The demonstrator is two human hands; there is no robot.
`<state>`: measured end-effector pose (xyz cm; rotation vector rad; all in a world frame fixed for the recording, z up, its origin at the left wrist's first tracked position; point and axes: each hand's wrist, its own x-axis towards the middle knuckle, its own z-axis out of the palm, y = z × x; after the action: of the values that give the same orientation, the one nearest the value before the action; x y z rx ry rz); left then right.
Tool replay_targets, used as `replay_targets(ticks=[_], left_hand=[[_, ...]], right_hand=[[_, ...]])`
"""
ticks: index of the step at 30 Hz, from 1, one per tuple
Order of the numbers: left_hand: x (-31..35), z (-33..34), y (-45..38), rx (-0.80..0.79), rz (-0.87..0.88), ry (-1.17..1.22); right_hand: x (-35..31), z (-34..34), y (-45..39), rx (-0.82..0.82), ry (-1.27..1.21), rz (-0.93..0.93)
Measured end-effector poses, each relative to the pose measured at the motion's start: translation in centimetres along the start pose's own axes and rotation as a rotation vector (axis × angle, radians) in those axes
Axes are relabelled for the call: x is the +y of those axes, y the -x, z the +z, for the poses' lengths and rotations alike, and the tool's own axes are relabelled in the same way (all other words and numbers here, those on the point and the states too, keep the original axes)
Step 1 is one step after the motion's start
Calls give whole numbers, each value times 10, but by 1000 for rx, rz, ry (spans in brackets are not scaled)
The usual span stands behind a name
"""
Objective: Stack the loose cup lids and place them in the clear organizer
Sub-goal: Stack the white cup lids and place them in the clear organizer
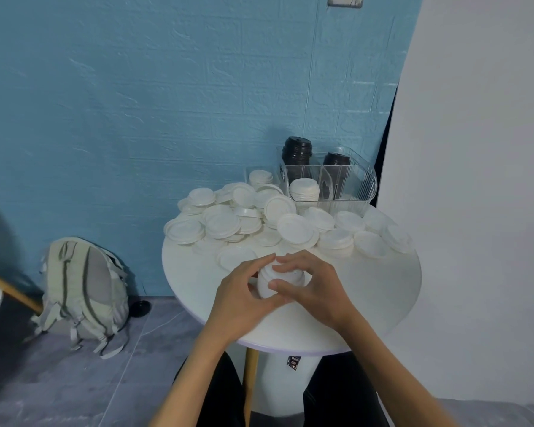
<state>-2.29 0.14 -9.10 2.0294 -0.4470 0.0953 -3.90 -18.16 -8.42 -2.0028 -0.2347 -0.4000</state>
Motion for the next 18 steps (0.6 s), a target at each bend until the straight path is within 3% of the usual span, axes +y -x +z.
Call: replay_targets(ticks=[10,18], left_hand=[[-7,4,-1,40,11,-25],[-6,-8,-1,-63,-12,-41]], right_hand=[[1,-1,2,-53,-12,-10],[5,1,3,-27,-10,-61]])
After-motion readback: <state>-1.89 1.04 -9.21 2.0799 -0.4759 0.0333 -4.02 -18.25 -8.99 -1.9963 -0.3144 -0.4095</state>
